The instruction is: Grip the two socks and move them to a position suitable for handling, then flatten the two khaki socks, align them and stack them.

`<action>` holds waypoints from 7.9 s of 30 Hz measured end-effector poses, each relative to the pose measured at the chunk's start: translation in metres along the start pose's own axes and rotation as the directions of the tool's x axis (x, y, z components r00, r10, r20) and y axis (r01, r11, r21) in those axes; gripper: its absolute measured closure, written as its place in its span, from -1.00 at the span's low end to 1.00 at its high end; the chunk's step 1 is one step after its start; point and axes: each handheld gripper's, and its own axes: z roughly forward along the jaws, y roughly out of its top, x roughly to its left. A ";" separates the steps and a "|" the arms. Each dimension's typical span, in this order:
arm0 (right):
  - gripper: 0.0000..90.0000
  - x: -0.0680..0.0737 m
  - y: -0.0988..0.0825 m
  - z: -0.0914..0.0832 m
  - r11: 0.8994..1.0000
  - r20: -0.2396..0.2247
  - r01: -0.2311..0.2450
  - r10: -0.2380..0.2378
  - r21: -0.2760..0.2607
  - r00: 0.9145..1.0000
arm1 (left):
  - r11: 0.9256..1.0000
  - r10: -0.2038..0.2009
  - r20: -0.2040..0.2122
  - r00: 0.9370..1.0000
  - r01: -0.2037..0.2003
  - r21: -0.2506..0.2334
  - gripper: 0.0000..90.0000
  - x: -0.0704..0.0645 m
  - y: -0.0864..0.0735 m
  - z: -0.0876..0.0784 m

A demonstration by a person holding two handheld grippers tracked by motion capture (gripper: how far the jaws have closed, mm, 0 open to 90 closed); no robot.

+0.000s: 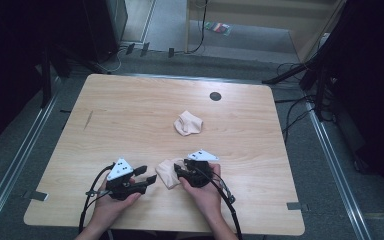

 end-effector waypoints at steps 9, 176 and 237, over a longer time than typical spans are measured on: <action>0.47 0.010 -0.004 0.002 0.997 0.039 0.078 -0.078 -0.001 0.996 | 0.998 0.017 0.006 1.000 -0.017 0.056 0.53 -0.009 0.005 0.015; 0.72 -0.059 0.091 0.082 0.999 0.210 0.025 -0.034 0.044 0.977 | 0.978 -0.176 -0.293 0.940 0.132 -0.164 -0.25 0.075 -0.005 -0.028; 0.98 -0.026 0.088 0.001 0.975 0.053 -0.204 0.209 -0.091 0.976 | 0.979 -0.170 -0.293 0.941 0.127 -0.158 -0.21 0.074 -0.004 -0.027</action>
